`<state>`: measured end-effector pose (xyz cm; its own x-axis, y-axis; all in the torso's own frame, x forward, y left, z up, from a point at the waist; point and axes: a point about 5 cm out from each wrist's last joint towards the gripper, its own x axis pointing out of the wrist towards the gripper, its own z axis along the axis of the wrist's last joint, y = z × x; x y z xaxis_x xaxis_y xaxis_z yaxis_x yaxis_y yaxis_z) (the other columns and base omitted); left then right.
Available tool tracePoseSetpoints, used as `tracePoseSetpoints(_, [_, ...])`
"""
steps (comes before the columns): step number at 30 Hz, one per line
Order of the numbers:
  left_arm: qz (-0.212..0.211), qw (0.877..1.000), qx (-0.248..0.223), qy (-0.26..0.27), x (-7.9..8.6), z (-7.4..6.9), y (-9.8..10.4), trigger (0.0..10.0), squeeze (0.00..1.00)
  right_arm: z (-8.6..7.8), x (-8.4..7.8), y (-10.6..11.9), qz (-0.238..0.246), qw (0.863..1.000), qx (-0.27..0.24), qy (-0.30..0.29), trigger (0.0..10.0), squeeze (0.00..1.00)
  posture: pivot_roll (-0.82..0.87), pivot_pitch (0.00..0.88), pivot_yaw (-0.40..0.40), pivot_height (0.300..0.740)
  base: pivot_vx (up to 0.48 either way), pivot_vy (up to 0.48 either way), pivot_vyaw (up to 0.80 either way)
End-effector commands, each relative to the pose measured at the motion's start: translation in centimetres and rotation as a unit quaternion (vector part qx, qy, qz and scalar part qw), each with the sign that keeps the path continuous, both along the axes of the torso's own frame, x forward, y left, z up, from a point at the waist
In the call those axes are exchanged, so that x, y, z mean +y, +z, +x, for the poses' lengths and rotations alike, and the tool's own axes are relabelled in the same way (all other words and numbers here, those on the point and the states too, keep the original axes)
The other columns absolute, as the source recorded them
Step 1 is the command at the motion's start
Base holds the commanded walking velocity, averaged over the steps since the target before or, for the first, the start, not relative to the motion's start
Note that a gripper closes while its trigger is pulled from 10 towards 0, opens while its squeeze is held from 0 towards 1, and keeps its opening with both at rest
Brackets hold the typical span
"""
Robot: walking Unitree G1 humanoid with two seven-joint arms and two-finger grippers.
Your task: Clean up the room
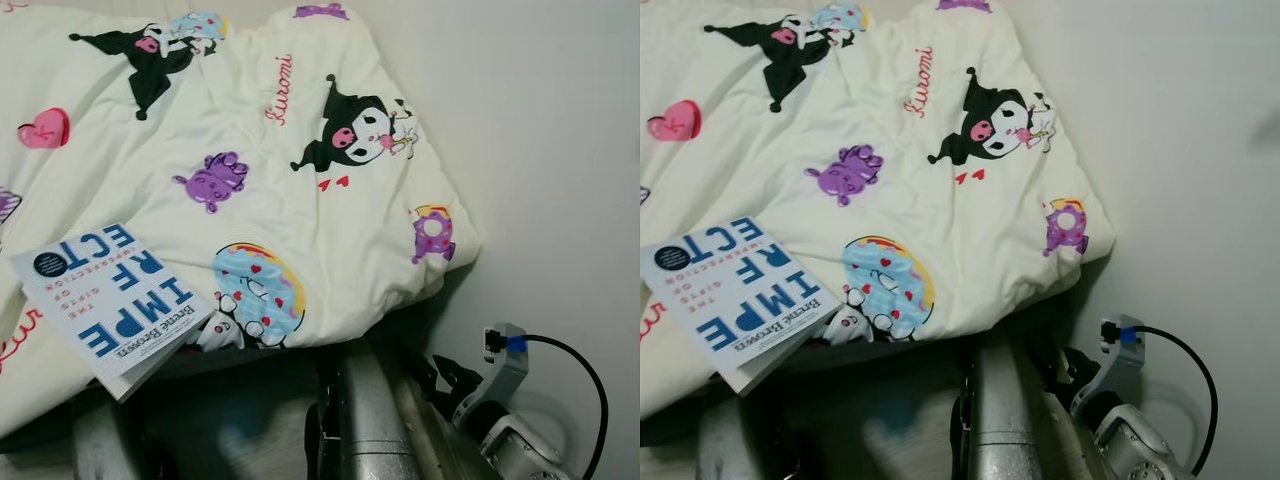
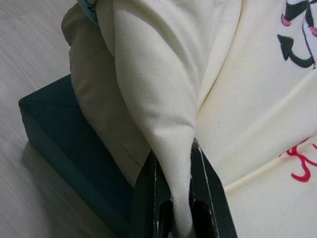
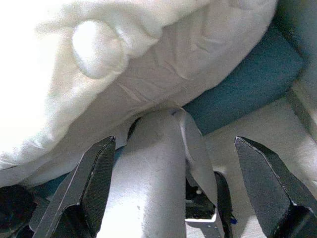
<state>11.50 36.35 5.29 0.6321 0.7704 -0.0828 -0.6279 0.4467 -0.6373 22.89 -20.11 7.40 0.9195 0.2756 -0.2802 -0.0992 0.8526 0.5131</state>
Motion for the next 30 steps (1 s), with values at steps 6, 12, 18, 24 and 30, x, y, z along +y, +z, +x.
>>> tracePoseSetpoints(6, [-0.068,0.987,0.119,0.086,-0.7,-5.6,-4.3,10.0,1.0,-0.7,-0.8,-1.2,-0.012,1.0,0.023,-0.008,10.0,0.0,-0.04,0.36,-0.144,0.526,0.0,0.0,0.0])
tracePoseSetpoints(12, [-0.077,0.986,0.124,0.082,-1.3,-5.0,-4.6,10.0,1.0,-0.4,-1.0,-1.3,-0.013,1.0,0.021,-0.007,10.0,0.0,-0.05,0.345,-0.141,0.526,0.0,0.0,0.0])
tracePoseSetpoints(18, [-0.05,0.985,0.054,-0.156,-7.9,3.2,-3.1,10.0,1.0,0.6,-0.8,-0.6,-0.003,1.0,-0.002,0.001,10.0,0.0,-0.06,0.305,-0.129,0.526,0.0,0.0,0.0])
tracePoseSetpoints(24, [0.015,0.901,-0.064,-0.429,-16.3,10.0,2.6,10.0,1.0,1.9,-0.7,0.8,0.018,0.999,-0.043,-0.005,10.0,0.0,-0.07,0.275,-0.121,0.526,0.0,0.0,0.0])
tracePoseSetpoints(30, [0.028,0.807,-0.178,-0.562,-21.5,12.4,7.9,10.0,1.0,3.2,-1.6,1.6,0.009,0.997,-0.064,-0.042,10.0,0.0,-0.09,0.242,-0.104,0.526,0.0,0.0,0.0])
